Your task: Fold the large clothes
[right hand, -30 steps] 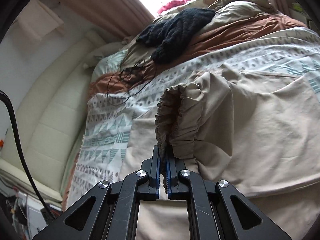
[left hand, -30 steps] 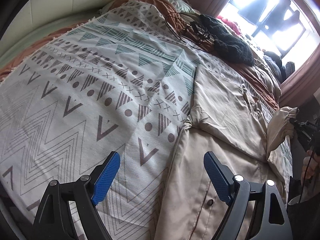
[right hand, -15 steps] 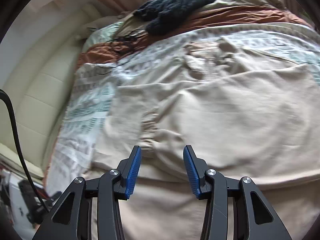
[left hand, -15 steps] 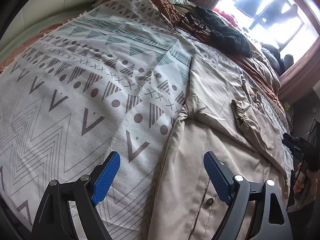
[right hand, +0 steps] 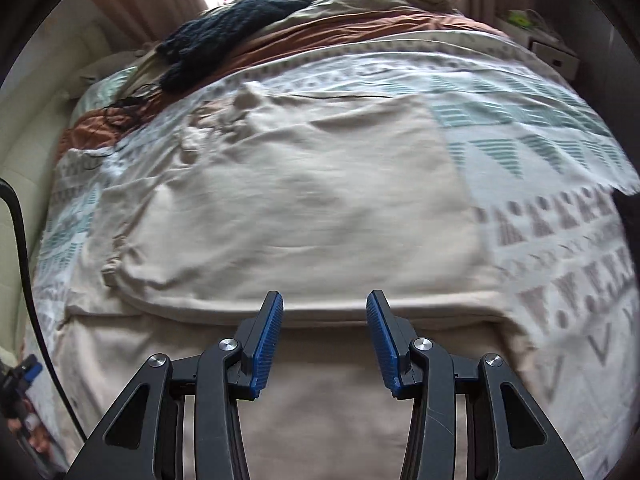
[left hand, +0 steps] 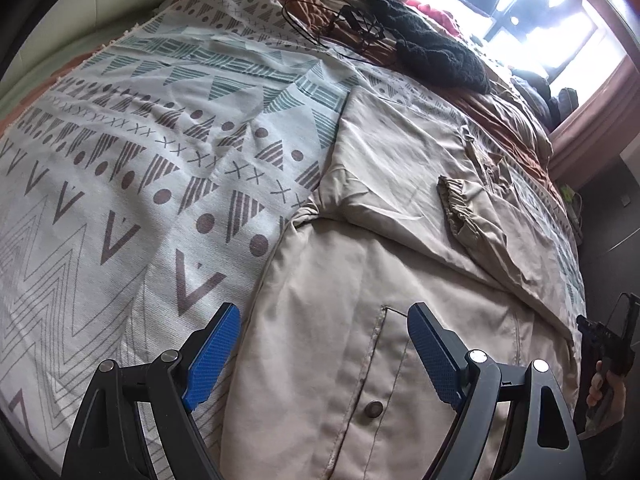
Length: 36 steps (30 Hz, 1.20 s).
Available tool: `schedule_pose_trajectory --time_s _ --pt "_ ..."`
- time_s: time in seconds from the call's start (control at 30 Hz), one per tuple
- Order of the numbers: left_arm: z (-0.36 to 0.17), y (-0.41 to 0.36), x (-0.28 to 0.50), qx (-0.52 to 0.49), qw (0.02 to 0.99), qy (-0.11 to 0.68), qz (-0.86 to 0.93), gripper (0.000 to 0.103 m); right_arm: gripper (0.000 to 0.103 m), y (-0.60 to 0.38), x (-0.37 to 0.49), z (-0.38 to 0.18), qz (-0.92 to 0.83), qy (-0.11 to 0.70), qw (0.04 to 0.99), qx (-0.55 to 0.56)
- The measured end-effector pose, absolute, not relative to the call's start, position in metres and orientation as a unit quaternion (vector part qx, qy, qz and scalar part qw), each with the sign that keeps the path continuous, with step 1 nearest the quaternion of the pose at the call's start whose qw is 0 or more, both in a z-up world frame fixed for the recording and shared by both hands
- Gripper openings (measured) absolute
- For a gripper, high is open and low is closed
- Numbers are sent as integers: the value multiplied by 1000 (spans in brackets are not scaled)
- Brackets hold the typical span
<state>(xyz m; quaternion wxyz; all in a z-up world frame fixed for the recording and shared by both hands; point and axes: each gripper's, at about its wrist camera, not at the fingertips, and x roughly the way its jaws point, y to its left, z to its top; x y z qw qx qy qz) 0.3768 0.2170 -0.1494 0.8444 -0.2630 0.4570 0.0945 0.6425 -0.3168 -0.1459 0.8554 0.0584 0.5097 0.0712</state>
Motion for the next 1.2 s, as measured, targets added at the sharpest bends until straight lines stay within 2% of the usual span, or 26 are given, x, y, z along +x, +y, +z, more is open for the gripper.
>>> schedule_pose_trajectory --time_s 0.07,0.17,0.43,0.67,1.03,1.2 --pt "-150 210 380 -259 844 460 93 86 45 -340 639 -149 46 510 857 52" --pt "-151 201 384 -252 844 465 92 86 51 -367 637 -157 15 517 855 39" --pt "-150 182 389 -235 843 473 97 86 51 -429 638 -196 -30 548 834 61" --pt "-146 179 387 -226 843 475 111 86 49 -476 640 -206 -34 533 828 170" --pt "-151 200 349 -232 840 471 140 86 48 -486 613 -204 -8 535 825 179" --pt "-154 212 326 -239 839 467 142 86 43 -487 587 -204 28 539 820 190"
